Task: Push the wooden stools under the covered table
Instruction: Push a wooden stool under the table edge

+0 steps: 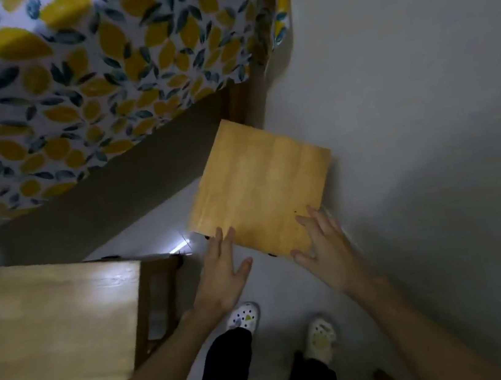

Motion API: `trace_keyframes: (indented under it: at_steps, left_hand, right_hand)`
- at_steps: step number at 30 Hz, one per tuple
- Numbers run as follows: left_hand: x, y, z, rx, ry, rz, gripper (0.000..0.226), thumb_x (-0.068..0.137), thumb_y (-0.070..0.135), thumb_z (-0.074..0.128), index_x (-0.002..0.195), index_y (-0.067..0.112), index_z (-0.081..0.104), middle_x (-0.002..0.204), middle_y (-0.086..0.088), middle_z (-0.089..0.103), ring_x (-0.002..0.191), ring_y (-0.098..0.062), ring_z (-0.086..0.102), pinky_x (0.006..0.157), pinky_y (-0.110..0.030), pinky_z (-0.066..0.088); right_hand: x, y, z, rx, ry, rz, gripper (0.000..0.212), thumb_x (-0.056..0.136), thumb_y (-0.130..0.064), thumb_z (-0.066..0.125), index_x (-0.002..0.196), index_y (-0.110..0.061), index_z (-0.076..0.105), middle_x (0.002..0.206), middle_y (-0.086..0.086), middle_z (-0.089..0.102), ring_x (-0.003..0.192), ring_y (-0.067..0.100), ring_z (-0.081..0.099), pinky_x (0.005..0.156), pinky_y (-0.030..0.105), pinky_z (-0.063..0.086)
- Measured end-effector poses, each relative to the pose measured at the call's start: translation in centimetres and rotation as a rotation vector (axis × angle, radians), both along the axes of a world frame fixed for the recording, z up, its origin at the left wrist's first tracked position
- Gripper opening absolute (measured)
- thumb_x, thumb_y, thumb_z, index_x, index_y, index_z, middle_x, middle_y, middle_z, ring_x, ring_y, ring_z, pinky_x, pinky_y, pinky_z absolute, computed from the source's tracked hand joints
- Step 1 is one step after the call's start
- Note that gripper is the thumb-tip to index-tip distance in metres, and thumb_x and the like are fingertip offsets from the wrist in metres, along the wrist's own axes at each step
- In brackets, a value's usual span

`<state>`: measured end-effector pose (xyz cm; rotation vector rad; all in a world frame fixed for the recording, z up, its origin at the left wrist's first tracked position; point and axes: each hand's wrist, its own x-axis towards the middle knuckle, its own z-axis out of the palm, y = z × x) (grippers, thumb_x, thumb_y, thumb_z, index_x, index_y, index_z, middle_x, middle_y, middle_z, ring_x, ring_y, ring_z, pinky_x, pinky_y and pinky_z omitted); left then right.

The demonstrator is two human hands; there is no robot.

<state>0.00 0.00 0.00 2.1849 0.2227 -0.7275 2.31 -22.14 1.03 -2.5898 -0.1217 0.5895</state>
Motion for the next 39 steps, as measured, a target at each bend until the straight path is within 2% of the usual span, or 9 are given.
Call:
trace_keyframes:
  at_steps: [2,4,6,8,11,16,25,30,39]
  left_hand:
    - [1.0,-1.4,-3.4,0.117,0.017,-0.030,0.075,0.094,0.045,0.046,0.152,0.026,0.001,0.160,-0.003,-0.013,0.147,-0.022,-0.011,0.120,-0.041,0.005]
    - [1.9,-2.8,-6.1,0.227,0.063,-0.063,0.079,0.092,0.054,0.043,0.150,0.031,-0.007,0.157,-0.007,-0.025,0.144,-0.029,-0.022,0.119,-0.052,0.001]
    - [1.8,-4.3,-8.4,0.309,0.106,-0.080,0.085,0.087,0.065,0.038,0.148,0.036,-0.013,0.152,-0.009,-0.035,0.140,-0.032,-0.030,0.115,-0.055,-0.007]
    - [1.3,-6.0,-10.2,0.364,0.138,-0.040,0.093,0.081,0.075,0.033,0.145,0.035,-0.022,0.148,-0.011,-0.042,0.137,-0.031,-0.036,0.113,-0.056,-0.011]
    - [0.8,-8.6,-11.6,0.373,0.133,0.080,0.105,0.076,0.079,0.037,0.142,0.032,-0.030,0.143,-0.009,-0.048,0.131,-0.027,-0.043,0.111,-0.058,-0.014]
    - [1.0,-9.8,-12.5,0.432,0.088,0.133,0.110,0.075,0.078,0.038,0.143,0.026,-0.030,0.145,-0.016,-0.045,0.135,-0.034,-0.039,0.114,-0.058,-0.010]
    - [1.2,-8.8,-12.8,0.449,0.064,0.094,0.109,0.062,0.088,0.010,0.140,0.027,-0.035,0.141,-0.016,-0.050,0.131,-0.037,-0.042,0.112,-0.048,-0.012]
    - [3.4,-5.7,-12.8,0.453,0.044,0.042,0.109,0.063,0.087,0.010,0.140,0.026,-0.036,0.140,-0.016,-0.051,0.130,-0.036,-0.044,0.110,-0.045,-0.017]
    - [12.5,3.2,-13.1,0.477,0.013,-0.023,0.111,0.058,0.090,0.008,0.141,0.028,-0.034,0.141,-0.015,-0.050,0.132,-0.034,-0.042,0.108,-0.044,-0.019]
  right_hand:
    - [1.6,-1.2,-3.9,-0.023,0.009,0.087,0.076,0.084,-0.043,0.069,0.146,-0.014,0.036,0.161,0.012,0.015,0.148,0.031,0.010,0.117,0.047,0.022]
    - [2.7,-2.7,-7.4,-0.050,0.024,0.153,0.086,0.079,-0.049,0.072,0.148,-0.015,0.033,0.162,0.010,0.009,0.149,0.026,0.000,0.118,0.040,0.011]
    - [3.2,-4.0,-10.2,-0.081,-0.015,0.231,0.095,0.073,-0.055,0.074,0.149,-0.015,0.032,0.162,0.010,0.009,0.148,0.026,-0.003,0.116,0.039,0.009]
    - [3.1,-5.7,-12.1,-0.105,-0.072,0.354,0.104,0.069,-0.063,0.072,0.150,-0.012,0.030,0.161,0.014,0.012,0.148,0.033,0.002,0.117,0.050,0.013]
    - [3.2,-8.2,-13.8,-0.155,-0.093,0.526,0.112,0.070,-0.069,0.066,0.154,-0.015,0.016,0.162,0.014,0.003,0.148,0.034,-0.003,0.118,0.047,0.008]
    - [4.3,-9.8,-14.9,-0.222,-0.297,0.687,0.091,0.076,-0.066,0.050,0.146,-0.008,0.039,0.152,0.022,0.035,0.141,0.042,0.030,0.110,0.051,0.037]
    - [5.3,-9.3,-16.6,-0.248,-0.470,0.720,0.093,0.071,-0.065,0.059,0.141,-0.004,0.047,0.146,0.023,0.043,0.134,0.044,0.038,0.103,0.050,0.045]
    - [7.0,-6.7,-16.9,-0.267,-0.441,0.707,0.087,0.080,-0.066,0.035,0.145,-0.007,0.037,0.149,0.021,0.037,0.135,0.043,0.036,0.098,0.049,0.047]
    - [15.5,1.7,-16.9,-0.116,-0.460,0.628,0.082,0.078,-0.063,0.040,0.135,-0.007,0.055,0.142,0.020,0.050,0.125,0.040,0.040,0.088,0.047,0.054]
